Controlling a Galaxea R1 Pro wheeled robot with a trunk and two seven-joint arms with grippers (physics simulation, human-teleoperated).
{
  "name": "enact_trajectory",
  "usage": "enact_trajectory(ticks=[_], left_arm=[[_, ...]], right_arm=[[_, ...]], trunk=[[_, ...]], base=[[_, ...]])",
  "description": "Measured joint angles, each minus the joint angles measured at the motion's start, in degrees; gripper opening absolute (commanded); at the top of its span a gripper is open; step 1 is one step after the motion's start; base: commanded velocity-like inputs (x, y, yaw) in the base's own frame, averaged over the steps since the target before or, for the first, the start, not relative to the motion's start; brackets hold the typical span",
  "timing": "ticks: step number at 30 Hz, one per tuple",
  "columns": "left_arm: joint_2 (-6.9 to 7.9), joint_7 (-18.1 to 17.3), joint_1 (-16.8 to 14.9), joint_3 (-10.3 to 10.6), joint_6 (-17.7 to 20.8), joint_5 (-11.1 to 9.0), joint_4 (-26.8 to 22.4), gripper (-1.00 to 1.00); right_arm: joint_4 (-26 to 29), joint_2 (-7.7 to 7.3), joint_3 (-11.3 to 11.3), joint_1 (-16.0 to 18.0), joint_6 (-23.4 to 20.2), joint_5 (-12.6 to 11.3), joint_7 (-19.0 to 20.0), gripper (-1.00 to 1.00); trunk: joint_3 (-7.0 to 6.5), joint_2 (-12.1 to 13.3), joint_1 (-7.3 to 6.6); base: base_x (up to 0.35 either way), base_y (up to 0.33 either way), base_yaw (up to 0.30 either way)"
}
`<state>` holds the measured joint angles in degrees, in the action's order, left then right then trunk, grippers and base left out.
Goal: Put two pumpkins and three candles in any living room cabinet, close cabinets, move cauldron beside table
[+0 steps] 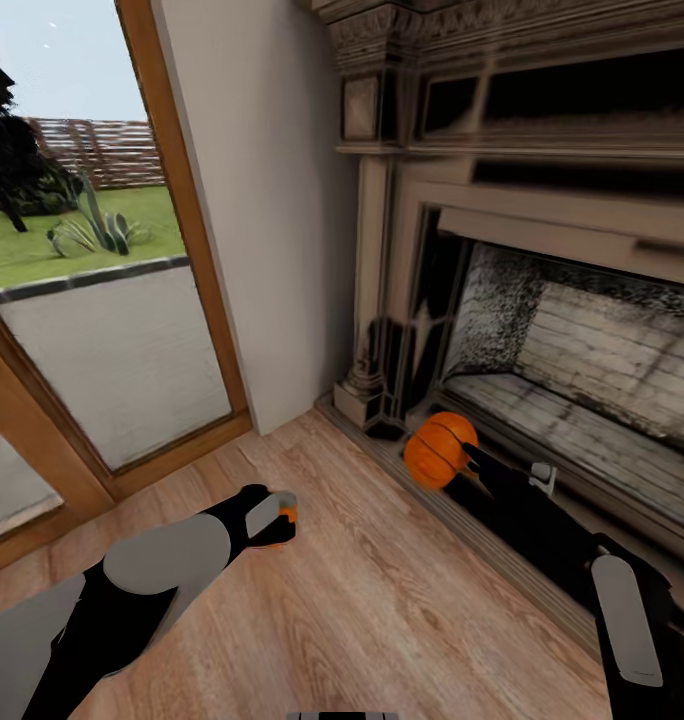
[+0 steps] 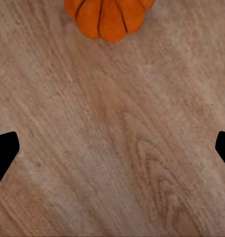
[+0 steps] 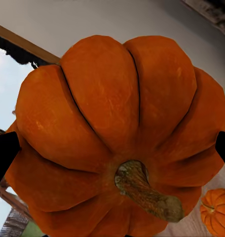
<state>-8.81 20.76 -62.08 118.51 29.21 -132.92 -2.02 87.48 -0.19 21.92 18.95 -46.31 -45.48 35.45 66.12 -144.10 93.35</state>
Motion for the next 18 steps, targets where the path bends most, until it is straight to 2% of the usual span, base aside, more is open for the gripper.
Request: enact_trajectory(ticks=[4,10,18], left_arm=[[-0.07,0.0,0.0,-0.06,-0.01,2.56,0.0,1.0],[-0.08,-0.01,0.0,-0.06,-0.01,2.72,0.0,1.0],[-0.08,-0.01,0.0,-0.06,-0.01,2.79,0.0,1.0]], right_arm=[[-0.04,0.0,-0.07,-0.01,0.01,0.11,0.06,-1.0],[-0.19,0.01,-0.32,-0.01,0.07,0.3,-0.02,-1.0],[-1.87,0.13,-0.39,-0.15,-0.02,0.4,1.31,-1.0]], trunk=[[0.0,0.0,0.0],[0.0,0.0,0.0],[0.0,0.0,0.02]], base=[[0.321,0.0,0.0],[0.317,0.0,0.0],[0.201,0.0,0.0]])
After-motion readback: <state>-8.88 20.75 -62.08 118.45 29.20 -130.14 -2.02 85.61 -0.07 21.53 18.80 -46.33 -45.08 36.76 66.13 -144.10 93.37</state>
